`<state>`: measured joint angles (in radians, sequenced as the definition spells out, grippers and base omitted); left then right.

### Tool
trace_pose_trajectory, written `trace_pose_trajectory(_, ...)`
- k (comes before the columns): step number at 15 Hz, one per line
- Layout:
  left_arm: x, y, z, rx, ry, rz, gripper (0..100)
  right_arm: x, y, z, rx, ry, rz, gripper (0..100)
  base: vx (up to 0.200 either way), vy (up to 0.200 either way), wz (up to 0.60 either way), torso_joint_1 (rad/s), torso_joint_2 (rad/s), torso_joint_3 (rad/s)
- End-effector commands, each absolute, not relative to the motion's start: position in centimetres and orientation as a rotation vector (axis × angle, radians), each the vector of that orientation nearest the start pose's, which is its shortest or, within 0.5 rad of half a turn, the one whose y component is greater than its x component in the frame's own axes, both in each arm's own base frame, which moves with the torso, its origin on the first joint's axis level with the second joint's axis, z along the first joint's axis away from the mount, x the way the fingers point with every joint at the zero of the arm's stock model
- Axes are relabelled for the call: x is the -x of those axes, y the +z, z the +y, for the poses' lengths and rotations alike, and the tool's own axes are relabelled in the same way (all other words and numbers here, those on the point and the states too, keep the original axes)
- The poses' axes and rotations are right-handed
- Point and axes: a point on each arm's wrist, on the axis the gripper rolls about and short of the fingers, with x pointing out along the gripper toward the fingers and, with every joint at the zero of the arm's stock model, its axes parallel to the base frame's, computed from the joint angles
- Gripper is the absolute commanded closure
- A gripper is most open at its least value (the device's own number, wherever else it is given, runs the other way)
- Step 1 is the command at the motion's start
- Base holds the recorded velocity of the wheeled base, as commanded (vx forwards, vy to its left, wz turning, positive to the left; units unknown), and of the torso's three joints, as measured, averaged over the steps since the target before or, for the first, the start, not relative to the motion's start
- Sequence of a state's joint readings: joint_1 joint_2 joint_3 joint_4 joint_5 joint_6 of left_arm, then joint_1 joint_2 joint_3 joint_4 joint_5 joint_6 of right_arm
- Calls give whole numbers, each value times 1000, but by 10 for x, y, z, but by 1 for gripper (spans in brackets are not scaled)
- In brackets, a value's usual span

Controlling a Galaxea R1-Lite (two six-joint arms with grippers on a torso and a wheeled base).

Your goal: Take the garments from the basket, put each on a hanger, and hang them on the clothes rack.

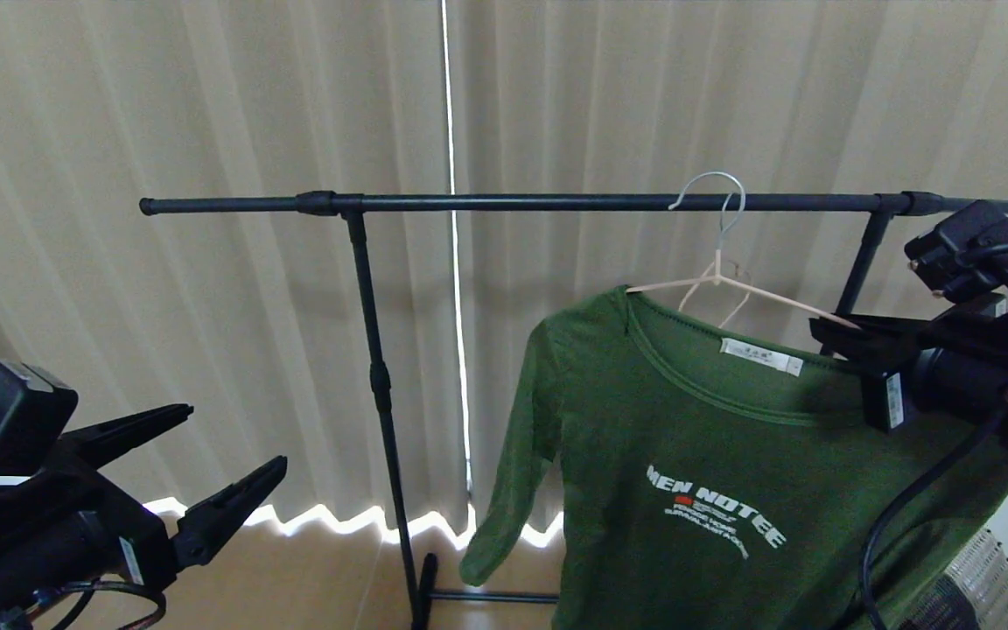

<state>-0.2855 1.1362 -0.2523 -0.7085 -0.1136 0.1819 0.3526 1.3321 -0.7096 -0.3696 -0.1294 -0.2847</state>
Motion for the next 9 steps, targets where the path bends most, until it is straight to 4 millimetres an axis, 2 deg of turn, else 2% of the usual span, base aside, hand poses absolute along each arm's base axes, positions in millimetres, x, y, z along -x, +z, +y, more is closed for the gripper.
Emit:
trace_pose_trajectory(1,-138,167,-43,-194,-410,144,0,-202,226,71,343,254,212,100,0,0,0,0,0,0)
trace_pose_trajectory(2,-139,166,-43,-195,-409,148,0,-202,226,71,343,254,212,100,0,0,0,0,0,0)
trace_pose_trajectory(9,-138,166,-42,-204,-407,145,0,-202,225,71,344,254,215,100,200,0,0,0,3,1)
